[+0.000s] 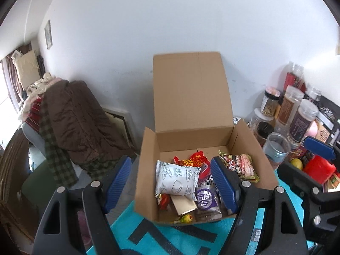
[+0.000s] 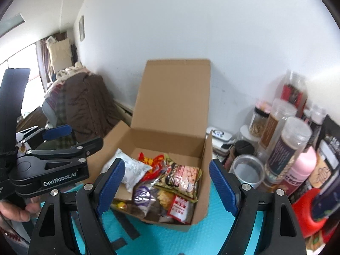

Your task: Organize snacks

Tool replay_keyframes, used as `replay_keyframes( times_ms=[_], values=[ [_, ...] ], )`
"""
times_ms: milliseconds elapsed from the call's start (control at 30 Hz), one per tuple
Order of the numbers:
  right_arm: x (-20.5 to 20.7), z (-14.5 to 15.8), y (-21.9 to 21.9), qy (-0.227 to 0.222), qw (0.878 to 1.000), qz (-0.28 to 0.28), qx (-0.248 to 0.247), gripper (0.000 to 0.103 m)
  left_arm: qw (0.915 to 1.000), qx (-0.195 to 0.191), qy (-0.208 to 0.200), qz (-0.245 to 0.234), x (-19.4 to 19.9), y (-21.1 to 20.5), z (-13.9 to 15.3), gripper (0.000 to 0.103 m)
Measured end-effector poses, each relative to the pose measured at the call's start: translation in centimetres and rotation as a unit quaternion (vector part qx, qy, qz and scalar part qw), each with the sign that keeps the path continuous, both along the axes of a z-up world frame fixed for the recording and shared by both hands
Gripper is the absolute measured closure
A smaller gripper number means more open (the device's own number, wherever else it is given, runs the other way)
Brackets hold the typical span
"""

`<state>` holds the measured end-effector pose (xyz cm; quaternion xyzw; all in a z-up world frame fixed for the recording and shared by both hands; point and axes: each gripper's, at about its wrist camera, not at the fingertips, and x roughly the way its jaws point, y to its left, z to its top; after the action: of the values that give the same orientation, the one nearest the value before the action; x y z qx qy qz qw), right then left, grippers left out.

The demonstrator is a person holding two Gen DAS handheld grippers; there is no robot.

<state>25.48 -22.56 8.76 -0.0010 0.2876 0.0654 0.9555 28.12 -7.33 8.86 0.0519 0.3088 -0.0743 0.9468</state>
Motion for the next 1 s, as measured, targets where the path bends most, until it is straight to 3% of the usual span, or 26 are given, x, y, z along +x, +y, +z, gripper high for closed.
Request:
replay_keyframes(
  times_ms=[167, 467, 1000],
  values=[
    [-3.1, 2.1, 0.9, -0.024, 1.0, 0.004, -0.005, 0.021, 0.9997, -0.002, -0.023, -0.004, -3.7, 1.1, 1.9, 0.026],
    [-9.1, 4.1, 2.5, -0.057, 0.998, 0.01, -0.006, 0.021, 0.9989, -0.012, -0.046, 0.001, -10.1, 3.3, 2.9, 0.026],
    [-17.9, 0.7, 6.3, -0.043, 0.999, 0.029, 0.0, 0.021, 0.9986, -0.012, -0.051, 0.004, -19.3, 6.8, 0.3, 0.026]
  ],
)
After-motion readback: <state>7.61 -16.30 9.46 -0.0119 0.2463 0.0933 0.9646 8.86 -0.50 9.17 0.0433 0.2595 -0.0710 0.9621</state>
